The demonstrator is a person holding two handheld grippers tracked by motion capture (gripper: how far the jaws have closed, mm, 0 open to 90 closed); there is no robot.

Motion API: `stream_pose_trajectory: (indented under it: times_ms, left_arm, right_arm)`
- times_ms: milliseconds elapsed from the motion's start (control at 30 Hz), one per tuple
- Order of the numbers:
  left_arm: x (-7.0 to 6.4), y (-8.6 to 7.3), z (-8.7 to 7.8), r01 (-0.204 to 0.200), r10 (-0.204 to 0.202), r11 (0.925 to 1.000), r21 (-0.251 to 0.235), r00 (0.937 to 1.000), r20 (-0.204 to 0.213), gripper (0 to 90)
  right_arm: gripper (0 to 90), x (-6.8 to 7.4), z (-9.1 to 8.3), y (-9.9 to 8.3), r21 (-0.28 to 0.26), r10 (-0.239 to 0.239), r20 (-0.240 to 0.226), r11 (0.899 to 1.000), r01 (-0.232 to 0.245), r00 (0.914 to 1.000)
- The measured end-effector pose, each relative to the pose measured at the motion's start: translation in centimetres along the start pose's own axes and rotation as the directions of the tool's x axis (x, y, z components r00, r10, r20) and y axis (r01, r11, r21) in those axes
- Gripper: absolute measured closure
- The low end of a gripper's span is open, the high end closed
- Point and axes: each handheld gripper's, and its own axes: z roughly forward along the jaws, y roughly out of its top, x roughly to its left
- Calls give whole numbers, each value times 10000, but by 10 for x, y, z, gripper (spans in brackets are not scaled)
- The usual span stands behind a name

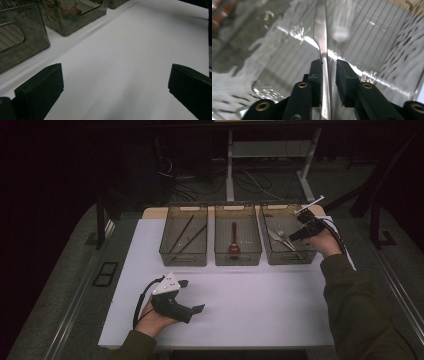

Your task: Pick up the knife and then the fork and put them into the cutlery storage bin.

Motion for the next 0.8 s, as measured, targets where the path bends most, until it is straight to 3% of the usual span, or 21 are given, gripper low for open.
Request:
stream_pose_trajectory:
  times_ms: [200,267,433,667,800]
  left_arm:
    - [0,0,0,-6,6,10000,6,10000,-14,0]
    - [1,-1,0,-24,24,10000,79,10000,-30,0]
    - [2,-1,-1,15,-14,10000,77,9999,-109,0]
    - [4,-4,-3,77,-75,9999,115,9998,-205,0]
    - [5,-4,-4,99,-96,9999,109,9996,-250,0]
  right_arm:
    - [570,-3,-7,-2,-697,194,-321,9973,-216,9993]
    - [526,-6,-10,-4,-1155,268,-656,9927,-342,9975]
    - [440,-8,-15,-12,-1648,471,-969,9843,-627,9942]
    - [387,-8,-21,-19,-2313,448,-1294,9701,-741,9906]
    - [337,-2,-25,-21,-2607,271,-1211,9637,-582,9923]
